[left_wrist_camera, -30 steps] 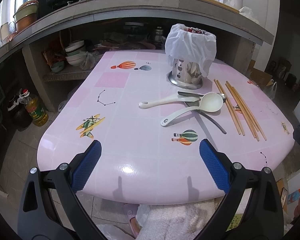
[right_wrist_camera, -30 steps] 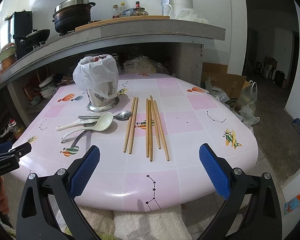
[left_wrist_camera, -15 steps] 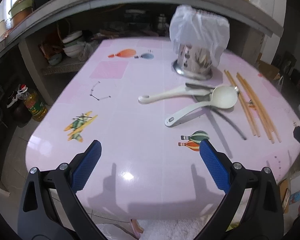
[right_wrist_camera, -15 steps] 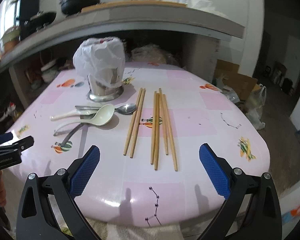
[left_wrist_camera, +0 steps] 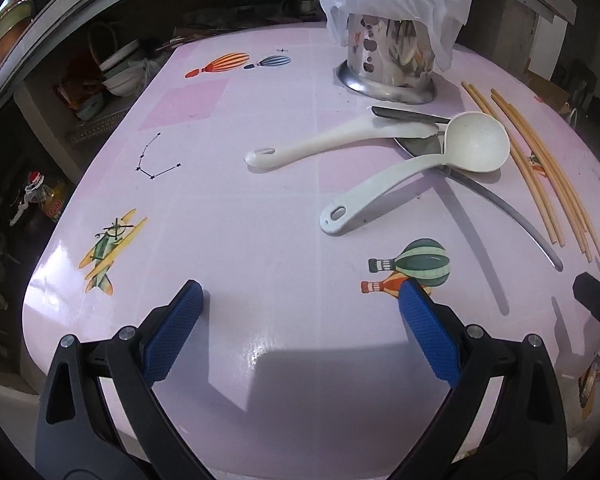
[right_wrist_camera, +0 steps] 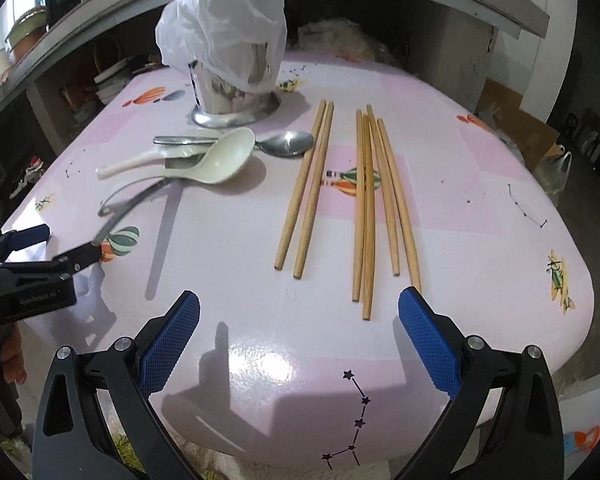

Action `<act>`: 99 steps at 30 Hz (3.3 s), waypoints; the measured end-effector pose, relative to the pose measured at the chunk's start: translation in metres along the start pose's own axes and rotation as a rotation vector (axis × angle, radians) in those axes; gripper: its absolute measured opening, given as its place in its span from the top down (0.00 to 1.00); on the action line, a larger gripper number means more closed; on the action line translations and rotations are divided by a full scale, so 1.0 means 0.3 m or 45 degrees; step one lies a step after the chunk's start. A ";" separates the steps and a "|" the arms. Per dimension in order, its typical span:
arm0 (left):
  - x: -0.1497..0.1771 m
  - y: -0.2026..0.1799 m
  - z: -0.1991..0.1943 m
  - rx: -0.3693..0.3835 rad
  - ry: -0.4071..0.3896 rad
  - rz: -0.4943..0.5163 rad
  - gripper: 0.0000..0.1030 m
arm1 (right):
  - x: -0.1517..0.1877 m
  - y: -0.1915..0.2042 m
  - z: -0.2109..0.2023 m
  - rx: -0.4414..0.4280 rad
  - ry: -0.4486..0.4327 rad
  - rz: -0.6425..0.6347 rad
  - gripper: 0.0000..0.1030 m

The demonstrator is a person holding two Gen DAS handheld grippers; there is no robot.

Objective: Organize utensils
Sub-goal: 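Move the left gripper toward the white ladle's bowl, then close the left gripper on the white ladle's neck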

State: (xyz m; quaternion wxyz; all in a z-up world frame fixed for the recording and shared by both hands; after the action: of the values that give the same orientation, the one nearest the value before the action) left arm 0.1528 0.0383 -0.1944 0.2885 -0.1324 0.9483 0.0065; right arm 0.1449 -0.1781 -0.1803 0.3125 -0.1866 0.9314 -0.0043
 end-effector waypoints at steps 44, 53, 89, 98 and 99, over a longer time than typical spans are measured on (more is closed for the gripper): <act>-0.231 -0.285 -0.192 0.518 -0.212 0.405 0.15 | -0.266 -0.089 -0.035 -0.259 -0.237 0.083 0.25; -0.253 -0.511 -0.037 0.561 0.016 0.683 0.33 | -0.234 -0.123 -0.025 -0.224 -0.230 0.060 0.25; -0.202 -0.617 0.142 0.418 0.113 0.833 0.48 | -0.200 -0.186 0.081 -0.278 -0.173 0.139 0.25; -0.203 -0.627 0.138 0.391 0.102 0.808 0.49 | -0.199 -0.188 0.076 -0.273 -0.174 0.144 0.25; -0.205 -0.625 0.138 0.393 0.104 0.800 0.49 | -0.199 -0.190 0.075 -0.272 -0.174 0.147 0.25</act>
State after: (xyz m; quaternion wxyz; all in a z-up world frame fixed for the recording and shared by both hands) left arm 0.2722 -0.1236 -0.1832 0.2509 0.2108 0.9432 -0.0538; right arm 0.2215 -0.2079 -0.1568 0.3532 -0.1647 0.9123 0.1255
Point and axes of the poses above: each gripper's, at about its wrist camera, not at the fingertips, and z roughly the way its jaws point, y to its left, x to its underside, the point moved 9 cm from there along z, roughly the way its jaws point, and after that the axes turned 13 degrees about -z, right-handed, at the moved point
